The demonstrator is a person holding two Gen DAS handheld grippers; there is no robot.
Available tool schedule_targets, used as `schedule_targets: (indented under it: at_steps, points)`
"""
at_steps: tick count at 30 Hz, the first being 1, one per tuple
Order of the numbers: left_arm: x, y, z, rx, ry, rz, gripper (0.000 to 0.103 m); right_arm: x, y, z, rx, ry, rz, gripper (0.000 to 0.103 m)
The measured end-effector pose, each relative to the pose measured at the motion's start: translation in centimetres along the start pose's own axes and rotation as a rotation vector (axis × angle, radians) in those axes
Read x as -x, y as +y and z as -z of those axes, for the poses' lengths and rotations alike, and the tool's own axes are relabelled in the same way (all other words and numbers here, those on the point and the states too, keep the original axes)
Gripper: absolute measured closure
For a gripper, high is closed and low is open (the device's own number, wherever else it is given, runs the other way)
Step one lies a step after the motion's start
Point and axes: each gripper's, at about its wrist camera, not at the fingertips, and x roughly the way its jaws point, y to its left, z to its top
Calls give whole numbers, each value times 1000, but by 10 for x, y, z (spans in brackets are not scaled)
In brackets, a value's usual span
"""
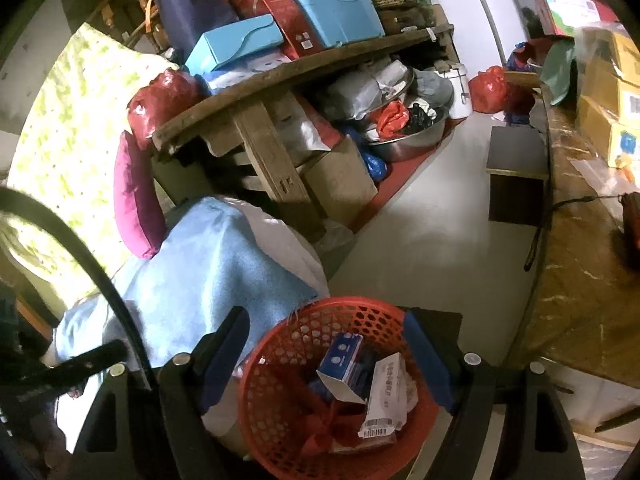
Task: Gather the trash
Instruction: 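Open the left tool over the red basket to drop the face mask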
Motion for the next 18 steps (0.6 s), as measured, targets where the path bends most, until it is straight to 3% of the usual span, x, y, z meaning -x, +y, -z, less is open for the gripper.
schedule_targets:
  at_steps: [2, 7, 9, 10, 11, 15, 18]
  points:
    - [-14, -7, -3, -3, 40, 40, 83, 1, -3, 3, -4, 1, -2, 21]
    - [-34, -15, -7, 2, 90, 57, 82, 0, -10, 5, -28, 0, -16, 21]
    - [-41, -15, -9, 13, 102, 50, 67, 1, -10, 4, -32, -3, -18, 21]
    - [-44, -15, -11, 19, 112, 44, 41, 1, -10, 4, -31, -4, -18, 21]
    - [-45, -13, -12, 30, 116, 36, 25, 2, -10, 5, -30, -5, -19, 21]
    - [-37, 3, -15, 91, 87, 50, 24, 1, -5, 4, -16, 1, -23, 21]
    - [-23, 24, -13, 126, 54, 19, 24, 0, -1, 5, -6, 5, -24, 21]
